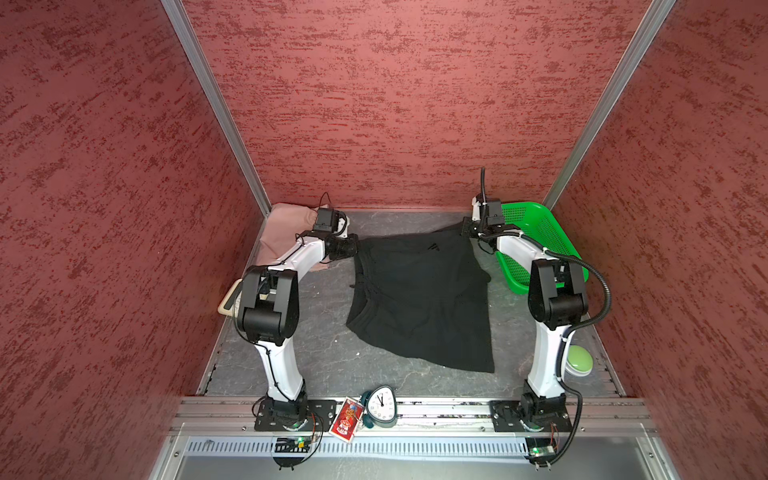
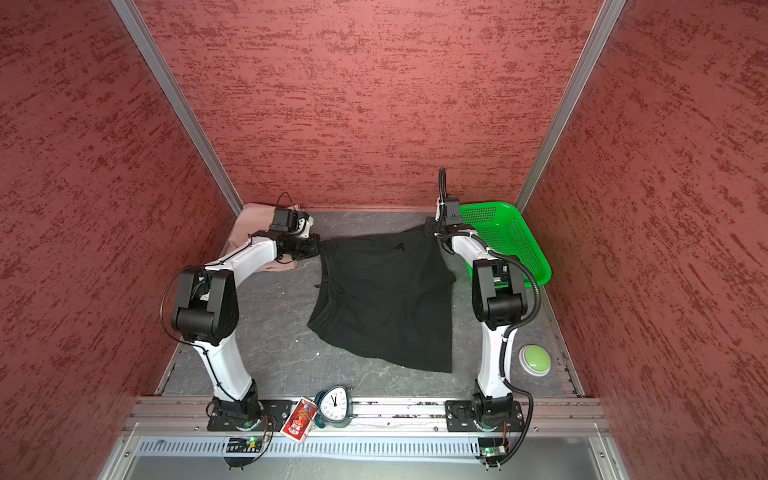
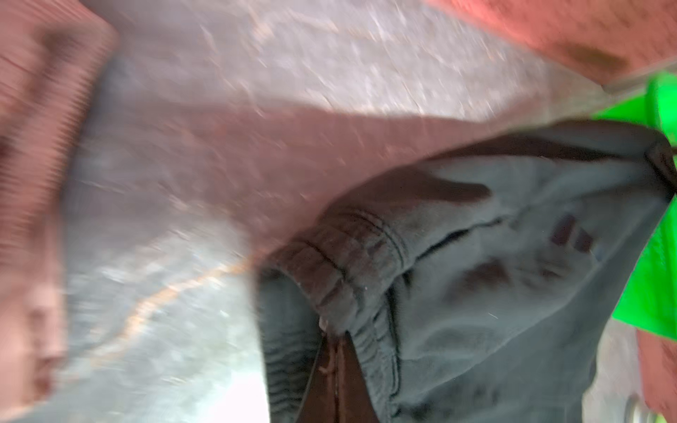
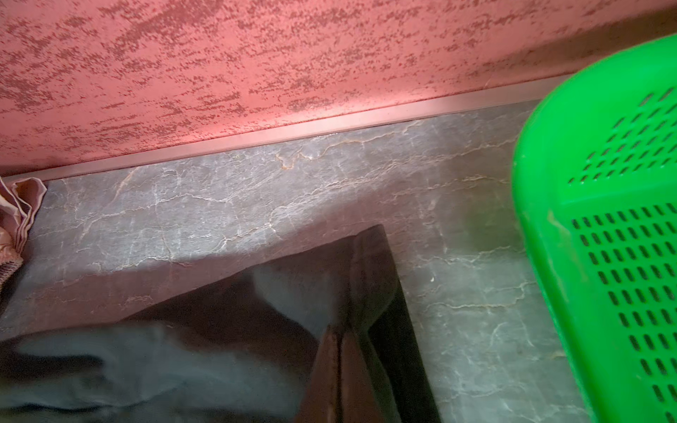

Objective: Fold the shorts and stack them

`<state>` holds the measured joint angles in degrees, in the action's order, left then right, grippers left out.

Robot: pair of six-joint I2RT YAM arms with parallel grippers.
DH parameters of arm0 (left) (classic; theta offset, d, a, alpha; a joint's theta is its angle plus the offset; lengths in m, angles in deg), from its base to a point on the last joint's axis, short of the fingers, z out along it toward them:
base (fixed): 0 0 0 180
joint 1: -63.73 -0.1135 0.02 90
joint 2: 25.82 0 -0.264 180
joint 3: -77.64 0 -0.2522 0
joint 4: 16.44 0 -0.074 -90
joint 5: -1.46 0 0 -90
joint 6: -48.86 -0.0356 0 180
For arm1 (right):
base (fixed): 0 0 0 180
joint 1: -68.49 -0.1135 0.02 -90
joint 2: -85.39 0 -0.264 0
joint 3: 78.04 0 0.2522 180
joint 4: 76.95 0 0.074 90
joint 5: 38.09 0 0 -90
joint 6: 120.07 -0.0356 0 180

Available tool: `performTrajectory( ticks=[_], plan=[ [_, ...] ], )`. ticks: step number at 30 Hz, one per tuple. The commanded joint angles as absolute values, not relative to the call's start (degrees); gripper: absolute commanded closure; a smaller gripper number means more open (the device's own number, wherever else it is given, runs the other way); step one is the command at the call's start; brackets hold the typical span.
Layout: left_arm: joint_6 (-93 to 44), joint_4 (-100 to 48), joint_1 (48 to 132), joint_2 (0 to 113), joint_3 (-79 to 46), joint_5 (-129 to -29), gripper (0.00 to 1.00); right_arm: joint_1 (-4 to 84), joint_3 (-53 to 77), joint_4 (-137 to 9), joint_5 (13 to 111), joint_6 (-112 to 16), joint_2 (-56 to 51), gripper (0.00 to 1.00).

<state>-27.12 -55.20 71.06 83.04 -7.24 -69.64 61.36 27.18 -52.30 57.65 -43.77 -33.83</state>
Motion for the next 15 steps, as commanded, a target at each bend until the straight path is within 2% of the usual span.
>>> performTrajectory(
  ticks=[1, 5, 6, 7, 8, 9, 10, 11, 15],
  plan=[
    [-29.46, -53.60, 70.32, 83.04, -4.93, -71.72, 1.00, 61.30, 27.34, -57.96, 56.82, -42.35, -34.14, 1.00],
    [-30.74, -50.55, 70.18, 83.23, -4.80, -70.19, 1.00, 61.22, 24.99, -66.37, 59.10, -41.52, -33.95, 1.00],
    [-30.91, -49.96, 70.21, 83.49, -4.73, -70.00, 0.94, 61.26, 24.78, -68.12, 59.80, -41.18, -34.07, 0.97],
    [-31.10, -49.80, 70.17, 83.96, -4.55, -69.87, 0.71, 61.23, 25.13, -69.03, 60.33, -40.89, -34.47, 0.77],
    [-31.21, -49.87, 70.13, 84.37, -4.27, -69.90, 0.61, 61.21, 26.01, -68.73, 60.35, -40.97, -35.10, 0.58],
    [-30.93, -50.25, 69.92, 84.85, -3.92, -69.98, 0.35, 61.22, 27.51, -67.59, 60.41, -41.06, -35.97, 0.39],
    [-30.70, -50.70, 69.73, 84.98, -3.51, -70.21, 0.04, 61.22, 29.20, -65.91, 60.97, -40.97, -36.75, 0.31],
    [-30.28, -51.09, 69.41, 84.91, -3.26, -70.30, 0.01, 61.28, 30.46, -64.62, 61.60, -40.94, -37.13, 0.26],
    [-28.24, -52.81, 67.88, 81.17, -3.55, -70.52, 0.01, 61.20, 32.58, -57.86, 61.91, -41.03, -34.23, 0.18]
  ],
)
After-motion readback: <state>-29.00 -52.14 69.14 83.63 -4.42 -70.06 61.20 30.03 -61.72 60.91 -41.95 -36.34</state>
